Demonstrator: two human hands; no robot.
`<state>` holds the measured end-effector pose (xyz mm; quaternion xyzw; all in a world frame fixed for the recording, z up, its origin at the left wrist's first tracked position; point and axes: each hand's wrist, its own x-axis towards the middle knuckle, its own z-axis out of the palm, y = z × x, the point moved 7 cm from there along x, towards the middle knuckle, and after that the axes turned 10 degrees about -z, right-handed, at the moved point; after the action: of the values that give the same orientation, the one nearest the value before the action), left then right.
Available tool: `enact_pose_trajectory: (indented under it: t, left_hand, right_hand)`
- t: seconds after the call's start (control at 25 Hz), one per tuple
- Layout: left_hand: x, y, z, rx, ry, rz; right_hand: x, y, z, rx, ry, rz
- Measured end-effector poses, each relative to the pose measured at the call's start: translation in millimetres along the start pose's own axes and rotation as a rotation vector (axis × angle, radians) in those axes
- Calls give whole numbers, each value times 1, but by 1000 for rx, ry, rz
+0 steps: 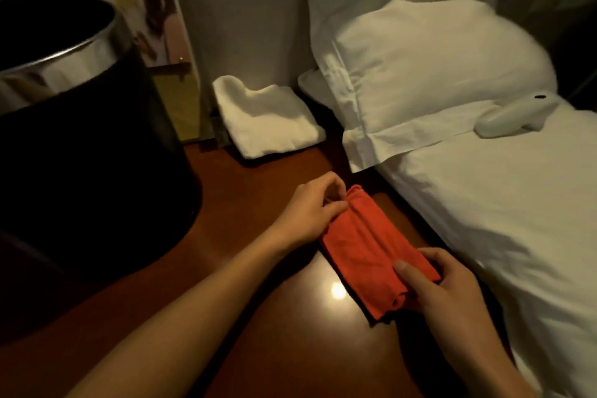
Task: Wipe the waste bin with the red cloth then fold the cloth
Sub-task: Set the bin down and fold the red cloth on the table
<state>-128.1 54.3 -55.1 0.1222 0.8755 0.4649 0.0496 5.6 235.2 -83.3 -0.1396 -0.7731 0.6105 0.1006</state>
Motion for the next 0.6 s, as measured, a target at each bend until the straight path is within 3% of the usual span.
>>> enact_pose_trajectory:
  t: [0.2,0.32,0.44,0.52,0.6]
  left_hand:
    - [47,6,22,43,-38,-67]
    - [52,15,18,152,-22,-97]
    - [25,30,27,532,26,60]
    - [0,32,47,771,-55,165]
    - [-16,24,55,902,-154,141]
  right_hand:
    - [26,-1,-11,-79,104,21]
    - [34,-7,-14,-342,91,41]
    - [27,-34,-8,-780,42,-150]
    - [19,-43,10,-995,-95,-288]
    - [11,-37,21,-1104,-202,-280]
